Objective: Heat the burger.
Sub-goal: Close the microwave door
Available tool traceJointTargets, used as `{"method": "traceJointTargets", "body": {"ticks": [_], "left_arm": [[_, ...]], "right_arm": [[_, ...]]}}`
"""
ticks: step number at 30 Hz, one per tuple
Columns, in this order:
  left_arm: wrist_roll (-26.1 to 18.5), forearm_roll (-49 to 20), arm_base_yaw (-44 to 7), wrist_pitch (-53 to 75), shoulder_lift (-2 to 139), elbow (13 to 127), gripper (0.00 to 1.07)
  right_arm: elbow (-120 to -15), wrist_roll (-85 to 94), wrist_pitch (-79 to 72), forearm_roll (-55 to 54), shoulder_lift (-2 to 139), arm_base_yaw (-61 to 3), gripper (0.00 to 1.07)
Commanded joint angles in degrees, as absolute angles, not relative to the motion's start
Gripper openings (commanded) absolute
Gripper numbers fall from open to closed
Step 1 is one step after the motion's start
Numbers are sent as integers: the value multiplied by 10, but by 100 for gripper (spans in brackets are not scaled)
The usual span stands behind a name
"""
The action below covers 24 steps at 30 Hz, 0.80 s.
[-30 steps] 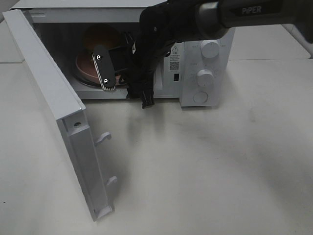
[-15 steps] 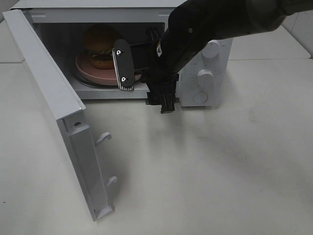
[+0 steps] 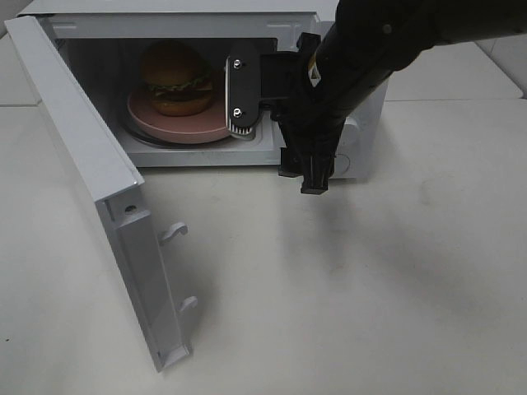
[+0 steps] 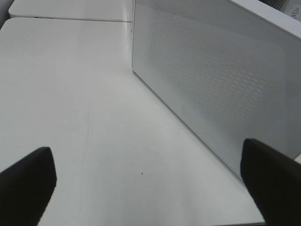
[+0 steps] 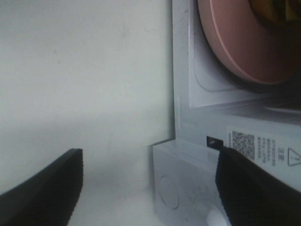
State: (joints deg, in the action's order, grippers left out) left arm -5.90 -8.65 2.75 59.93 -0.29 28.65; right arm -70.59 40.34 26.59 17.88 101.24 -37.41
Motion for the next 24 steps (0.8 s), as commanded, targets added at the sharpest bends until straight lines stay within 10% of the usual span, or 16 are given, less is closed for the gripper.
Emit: {"method": "traceJointTargets", "body": {"ticks": [1, 24], "left_arm": [[-59, -90, 30, 594, -17, 284, 100], [-59, -90, 30, 594, -17, 284, 100]], "right_arm": [[-691, 332, 316, 181, 978, -374, 76], [-688, -41, 725, 174, 873, -374, 76]]}}
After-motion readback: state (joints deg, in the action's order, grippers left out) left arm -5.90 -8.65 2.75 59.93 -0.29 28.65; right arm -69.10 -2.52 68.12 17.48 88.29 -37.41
